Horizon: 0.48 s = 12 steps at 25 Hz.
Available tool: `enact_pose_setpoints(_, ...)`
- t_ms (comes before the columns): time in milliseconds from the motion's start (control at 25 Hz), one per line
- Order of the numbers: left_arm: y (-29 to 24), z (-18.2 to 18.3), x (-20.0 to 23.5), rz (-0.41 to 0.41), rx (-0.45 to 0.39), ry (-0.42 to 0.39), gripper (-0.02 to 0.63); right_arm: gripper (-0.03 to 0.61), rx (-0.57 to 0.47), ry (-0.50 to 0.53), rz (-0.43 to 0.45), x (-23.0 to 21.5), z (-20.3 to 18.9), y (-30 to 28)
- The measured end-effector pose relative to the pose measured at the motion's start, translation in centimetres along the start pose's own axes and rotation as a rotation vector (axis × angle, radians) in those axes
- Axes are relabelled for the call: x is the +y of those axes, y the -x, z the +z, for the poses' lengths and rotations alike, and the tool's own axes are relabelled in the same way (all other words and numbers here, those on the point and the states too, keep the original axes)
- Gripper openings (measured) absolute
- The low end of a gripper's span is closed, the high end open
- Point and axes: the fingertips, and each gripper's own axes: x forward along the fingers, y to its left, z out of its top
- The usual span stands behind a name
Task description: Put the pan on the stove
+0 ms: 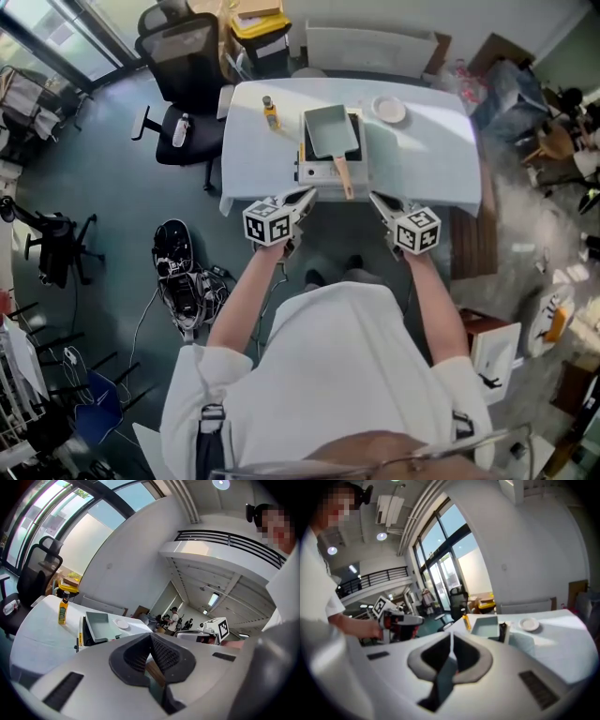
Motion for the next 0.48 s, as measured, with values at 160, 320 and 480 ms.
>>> enact_pose_setpoints(160, 0.0, 0.3, -1.0, 0.012, 0.004, -0.034, 0.031, 0.039, -0.021, 0.017, -0.001, 0.1, 0.5, 1.3)
enact_pose_setpoints(320, -0.1, 0.9, -2.0, 0.027, -0.011, -0.055, 0.031, 0.039, -0.037, 0.026, 0.002, -0.3, 1.0, 2.2)
enact_pose_setpoints(480, -0.2, 0.9, -3.3, 0.037, -0.022, -0.054, 0.031, 0.038, -0.040, 0.040, 0.013, -0.5, 1.7, 3.1)
